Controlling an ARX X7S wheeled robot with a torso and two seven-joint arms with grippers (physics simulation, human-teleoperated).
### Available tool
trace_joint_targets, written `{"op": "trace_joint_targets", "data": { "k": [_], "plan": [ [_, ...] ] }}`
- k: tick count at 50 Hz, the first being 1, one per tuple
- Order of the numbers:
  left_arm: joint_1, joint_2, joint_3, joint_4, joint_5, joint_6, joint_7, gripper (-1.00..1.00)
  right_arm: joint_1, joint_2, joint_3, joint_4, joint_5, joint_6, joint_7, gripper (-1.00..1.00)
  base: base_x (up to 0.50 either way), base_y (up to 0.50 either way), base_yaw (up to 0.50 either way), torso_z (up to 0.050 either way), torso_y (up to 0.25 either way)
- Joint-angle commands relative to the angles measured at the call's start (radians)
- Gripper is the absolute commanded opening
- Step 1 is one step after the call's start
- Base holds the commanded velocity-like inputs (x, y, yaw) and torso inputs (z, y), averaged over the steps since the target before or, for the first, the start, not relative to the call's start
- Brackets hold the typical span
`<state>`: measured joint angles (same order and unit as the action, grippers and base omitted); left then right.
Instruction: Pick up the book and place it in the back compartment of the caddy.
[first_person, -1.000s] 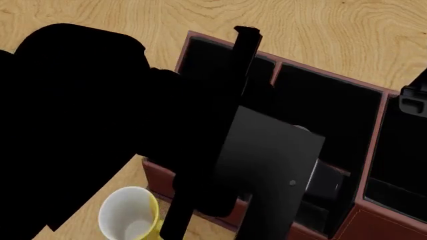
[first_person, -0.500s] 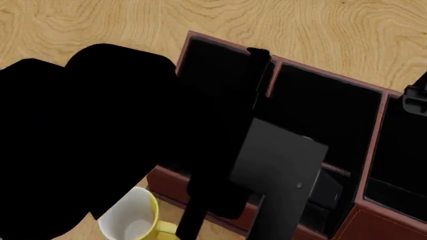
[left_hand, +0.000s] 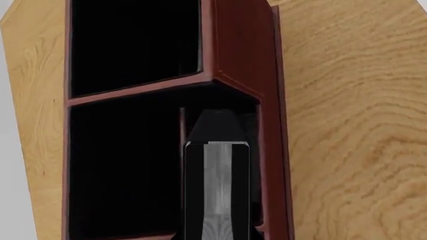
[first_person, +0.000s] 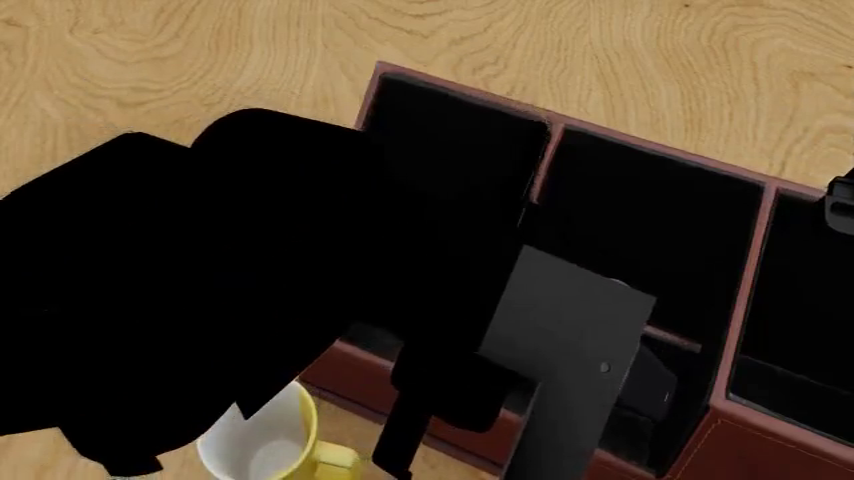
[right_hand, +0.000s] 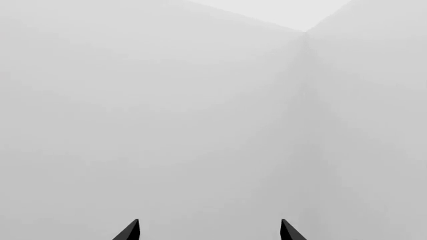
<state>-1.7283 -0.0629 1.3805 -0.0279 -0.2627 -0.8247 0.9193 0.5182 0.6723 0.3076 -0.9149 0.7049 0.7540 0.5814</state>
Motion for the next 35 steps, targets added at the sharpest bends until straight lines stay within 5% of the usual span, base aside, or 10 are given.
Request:
{"op": "trace_joint_targets", "data": {
  "k": [1, 35],
  "plan": [
    [0.019, 0.035, -0.019, -0.071, 0.018, 0.088, -0.008, -1.00, 0.002, -0.012, 0.025, 0.005, -0.009, 0.005, -0.011, 1.00, 0.00, 0.00, 0.00, 0.010, 0.000],
    [0.033, 0.062, 0.076, -0.254, -0.061, 0.243, -0.061, -1.00, 0.001, -0.003, 0.013, 0.024, -0.018, -0.012, -0.005, 1.00, 0.00, 0.00, 0.00, 0.000, 0.001]
  ]
}}
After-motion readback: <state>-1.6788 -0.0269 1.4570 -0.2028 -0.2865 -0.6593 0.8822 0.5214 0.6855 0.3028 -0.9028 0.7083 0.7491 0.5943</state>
